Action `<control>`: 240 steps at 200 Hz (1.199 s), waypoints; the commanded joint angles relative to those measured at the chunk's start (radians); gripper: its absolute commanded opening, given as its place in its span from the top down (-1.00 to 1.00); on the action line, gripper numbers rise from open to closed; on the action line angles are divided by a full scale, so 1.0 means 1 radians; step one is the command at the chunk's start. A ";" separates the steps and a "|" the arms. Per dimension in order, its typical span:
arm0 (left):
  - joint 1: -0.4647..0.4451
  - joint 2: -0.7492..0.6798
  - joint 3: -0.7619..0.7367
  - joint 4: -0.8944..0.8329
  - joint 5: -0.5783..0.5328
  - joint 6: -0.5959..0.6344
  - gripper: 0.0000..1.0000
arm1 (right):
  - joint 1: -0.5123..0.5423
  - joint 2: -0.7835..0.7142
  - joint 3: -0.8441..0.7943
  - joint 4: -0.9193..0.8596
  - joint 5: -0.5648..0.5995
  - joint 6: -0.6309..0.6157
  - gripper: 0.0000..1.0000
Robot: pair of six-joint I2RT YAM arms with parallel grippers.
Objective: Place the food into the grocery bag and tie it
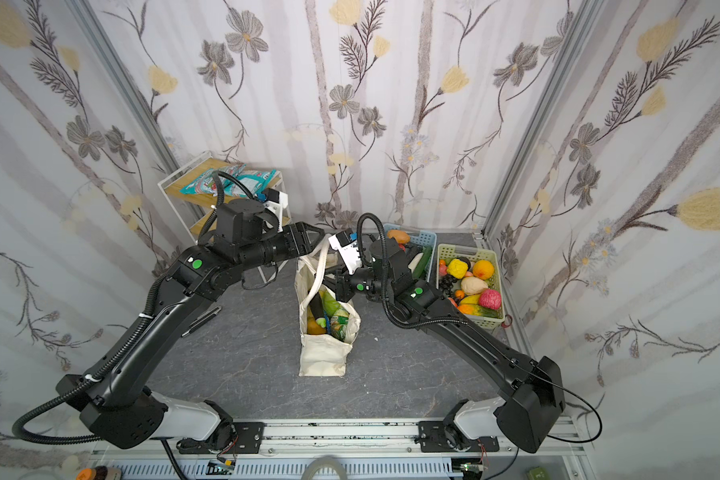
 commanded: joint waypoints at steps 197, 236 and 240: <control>0.013 -0.010 -0.080 -0.135 0.028 0.022 -0.26 | 0.002 -0.005 -0.006 0.080 0.000 0.027 0.82; 0.013 -0.004 -0.077 -0.126 0.032 0.024 0.02 | 0.016 0.003 -0.002 0.095 -0.038 0.025 0.81; 0.013 -0.004 -0.077 -0.125 0.032 0.024 0.05 | 0.017 0.003 -0.002 0.094 -0.043 0.022 0.81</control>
